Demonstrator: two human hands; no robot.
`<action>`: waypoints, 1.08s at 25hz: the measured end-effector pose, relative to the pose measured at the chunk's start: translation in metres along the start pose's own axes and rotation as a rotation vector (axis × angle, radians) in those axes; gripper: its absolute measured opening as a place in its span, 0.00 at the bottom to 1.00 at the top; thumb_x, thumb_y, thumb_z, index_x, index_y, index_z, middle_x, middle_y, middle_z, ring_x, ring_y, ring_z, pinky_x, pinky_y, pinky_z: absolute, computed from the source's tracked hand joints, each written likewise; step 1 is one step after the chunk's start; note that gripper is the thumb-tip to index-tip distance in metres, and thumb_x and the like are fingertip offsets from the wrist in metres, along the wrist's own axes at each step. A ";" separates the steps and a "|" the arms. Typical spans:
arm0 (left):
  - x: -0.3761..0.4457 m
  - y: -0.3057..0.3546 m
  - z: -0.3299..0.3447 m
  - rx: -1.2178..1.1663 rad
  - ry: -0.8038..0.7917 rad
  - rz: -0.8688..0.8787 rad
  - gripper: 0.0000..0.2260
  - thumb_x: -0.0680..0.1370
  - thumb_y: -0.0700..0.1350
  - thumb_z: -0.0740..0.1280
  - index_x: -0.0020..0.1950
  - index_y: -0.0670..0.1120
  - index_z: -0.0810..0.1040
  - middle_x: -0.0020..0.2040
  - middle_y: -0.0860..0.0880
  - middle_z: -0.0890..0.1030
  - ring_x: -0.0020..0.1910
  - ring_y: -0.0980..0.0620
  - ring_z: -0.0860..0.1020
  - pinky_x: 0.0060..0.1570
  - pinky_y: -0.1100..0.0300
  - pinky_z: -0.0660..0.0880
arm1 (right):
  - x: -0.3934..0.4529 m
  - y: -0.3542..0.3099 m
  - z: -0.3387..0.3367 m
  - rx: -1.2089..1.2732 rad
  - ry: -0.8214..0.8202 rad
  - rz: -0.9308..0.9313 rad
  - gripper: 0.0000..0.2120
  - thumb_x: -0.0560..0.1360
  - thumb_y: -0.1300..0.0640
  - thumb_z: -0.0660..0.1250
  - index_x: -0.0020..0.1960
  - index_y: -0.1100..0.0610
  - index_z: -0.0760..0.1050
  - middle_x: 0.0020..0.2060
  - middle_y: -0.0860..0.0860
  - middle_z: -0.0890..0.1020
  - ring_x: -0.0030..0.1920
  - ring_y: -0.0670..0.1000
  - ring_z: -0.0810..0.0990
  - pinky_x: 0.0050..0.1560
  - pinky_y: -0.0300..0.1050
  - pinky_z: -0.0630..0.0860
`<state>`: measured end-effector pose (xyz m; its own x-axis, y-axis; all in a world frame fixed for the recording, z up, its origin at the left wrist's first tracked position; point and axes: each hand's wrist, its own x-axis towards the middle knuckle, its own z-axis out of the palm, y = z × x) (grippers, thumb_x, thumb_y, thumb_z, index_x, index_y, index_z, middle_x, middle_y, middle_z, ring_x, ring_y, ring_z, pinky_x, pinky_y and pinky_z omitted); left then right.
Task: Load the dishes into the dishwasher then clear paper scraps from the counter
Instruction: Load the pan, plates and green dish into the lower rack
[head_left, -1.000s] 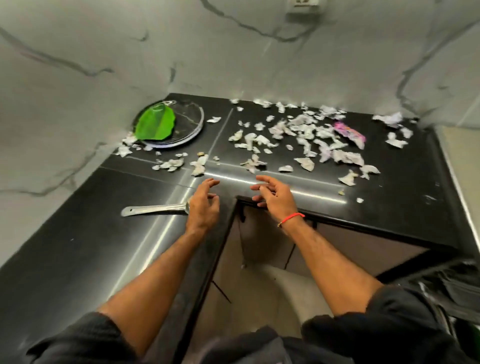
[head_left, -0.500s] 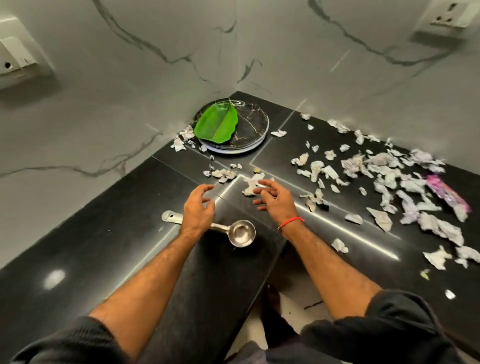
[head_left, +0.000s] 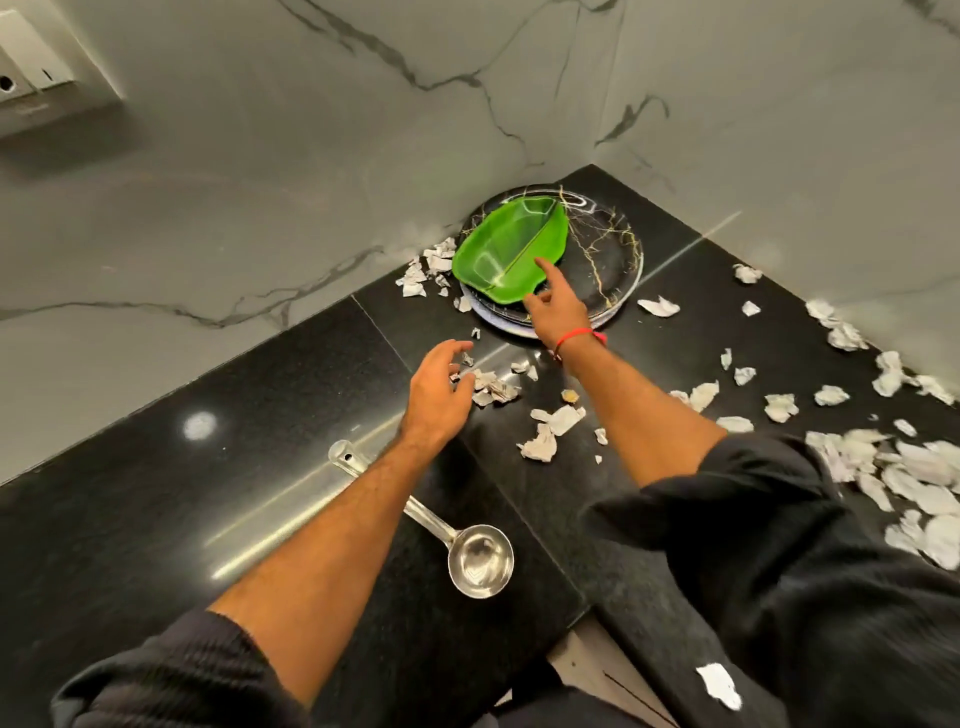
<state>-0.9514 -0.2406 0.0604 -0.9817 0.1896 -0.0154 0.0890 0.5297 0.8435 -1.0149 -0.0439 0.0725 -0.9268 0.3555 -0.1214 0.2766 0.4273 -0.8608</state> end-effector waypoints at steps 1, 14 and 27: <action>0.001 0.004 0.001 0.005 0.006 -0.006 0.18 0.79 0.36 0.66 0.68 0.47 0.75 0.67 0.49 0.76 0.59 0.53 0.77 0.62 0.59 0.75 | 0.013 -0.003 0.007 -0.093 -0.080 0.005 0.26 0.78 0.55 0.63 0.75 0.47 0.63 0.42 0.49 0.80 0.51 0.53 0.76 0.64 0.50 0.67; 0.000 -0.005 -0.013 0.046 0.058 -0.115 0.18 0.79 0.38 0.65 0.68 0.48 0.76 0.64 0.51 0.78 0.52 0.61 0.79 0.57 0.64 0.76 | 0.040 -0.011 0.040 0.032 0.201 0.446 0.09 0.72 0.59 0.68 0.50 0.49 0.73 0.55 0.54 0.81 0.62 0.59 0.74 0.63 0.50 0.70; -0.064 -0.011 0.002 -0.150 -0.015 0.002 0.17 0.76 0.40 0.66 0.61 0.56 0.79 0.53 0.46 0.84 0.41 0.50 0.81 0.52 0.49 0.79 | -0.165 0.054 -0.027 0.790 0.531 0.327 0.08 0.76 0.63 0.61 0.40 0.55 0.75 0.36 0.54 0.76 0.35 0.50 0.77 0.28 0.52 0.81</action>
<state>-0.8891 -0.2569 0.0515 -0.9789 0.2031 -0.0210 0.0634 0.4003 0.9142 -0.8399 -0.0567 0.0593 -0.5492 0.7632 -0.3405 0.0710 -0.3634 -0.9289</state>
